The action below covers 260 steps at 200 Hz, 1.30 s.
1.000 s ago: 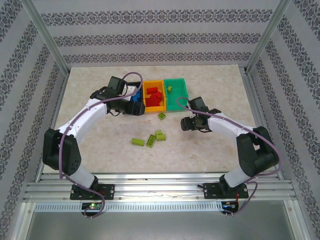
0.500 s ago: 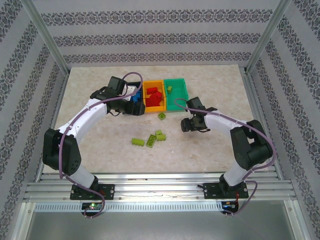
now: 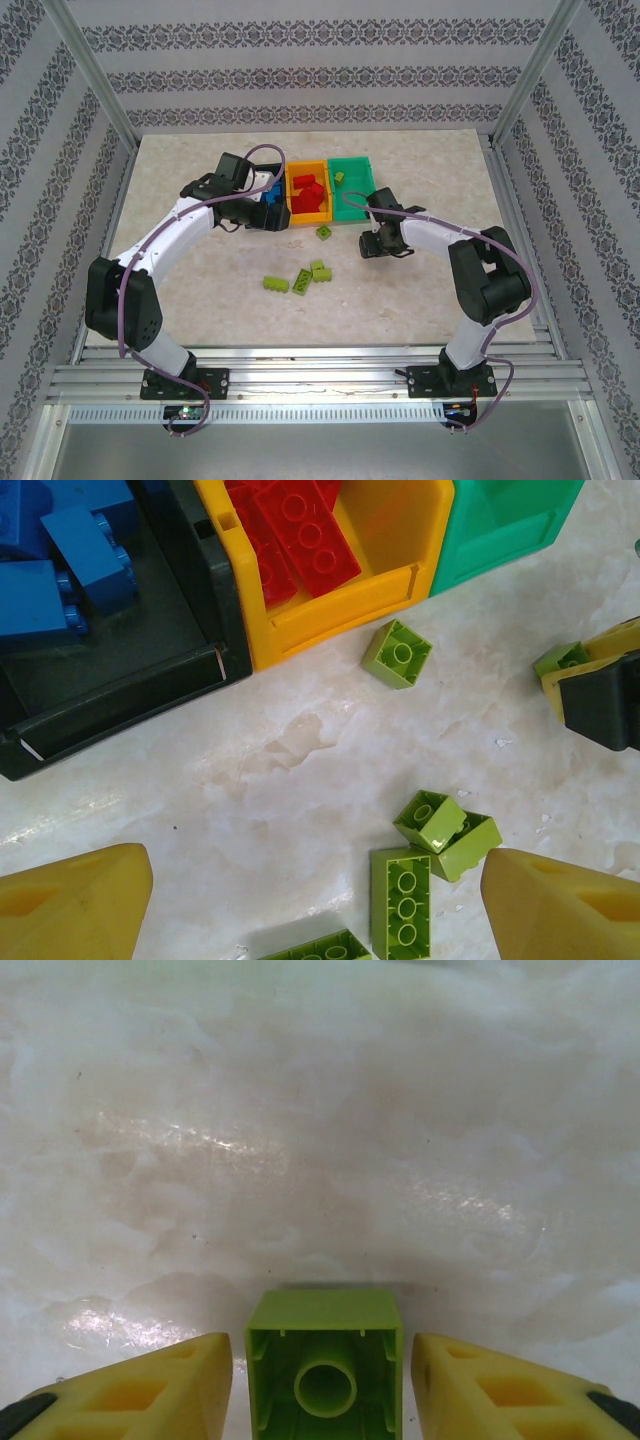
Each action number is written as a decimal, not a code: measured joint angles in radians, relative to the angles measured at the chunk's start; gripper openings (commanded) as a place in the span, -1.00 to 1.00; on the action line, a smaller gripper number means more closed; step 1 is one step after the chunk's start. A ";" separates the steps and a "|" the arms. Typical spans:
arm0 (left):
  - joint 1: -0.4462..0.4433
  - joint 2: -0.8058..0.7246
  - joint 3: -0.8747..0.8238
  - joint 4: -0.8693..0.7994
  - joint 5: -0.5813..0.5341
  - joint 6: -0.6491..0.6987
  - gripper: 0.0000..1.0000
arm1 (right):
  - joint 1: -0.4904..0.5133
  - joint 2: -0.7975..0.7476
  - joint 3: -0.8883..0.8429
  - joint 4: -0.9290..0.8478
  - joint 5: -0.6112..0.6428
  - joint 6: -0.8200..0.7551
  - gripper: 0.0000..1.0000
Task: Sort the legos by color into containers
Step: Pick up the lego from the center of the table, then place the lego in the container.
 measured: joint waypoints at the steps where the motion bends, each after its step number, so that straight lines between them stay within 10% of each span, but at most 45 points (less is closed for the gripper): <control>1: 0.000 0.000 0.000 0.000 0.000 0.000 0.72 | 0.000 0.000 0.000 0.000 0.000 0.000 -0.05; 115: 0.000 0.000 0.000 0.000 0.000 0.000 0.72 | 0.003 0.000 0.087 -0.036 -0.006 -0.002 -0.22; 260: 0.000 0.000 0.001 0.000 -0.004 0.000 0.72 | -0.007 0.306 0.712 -0.106 -0.020 -0.050 -0.09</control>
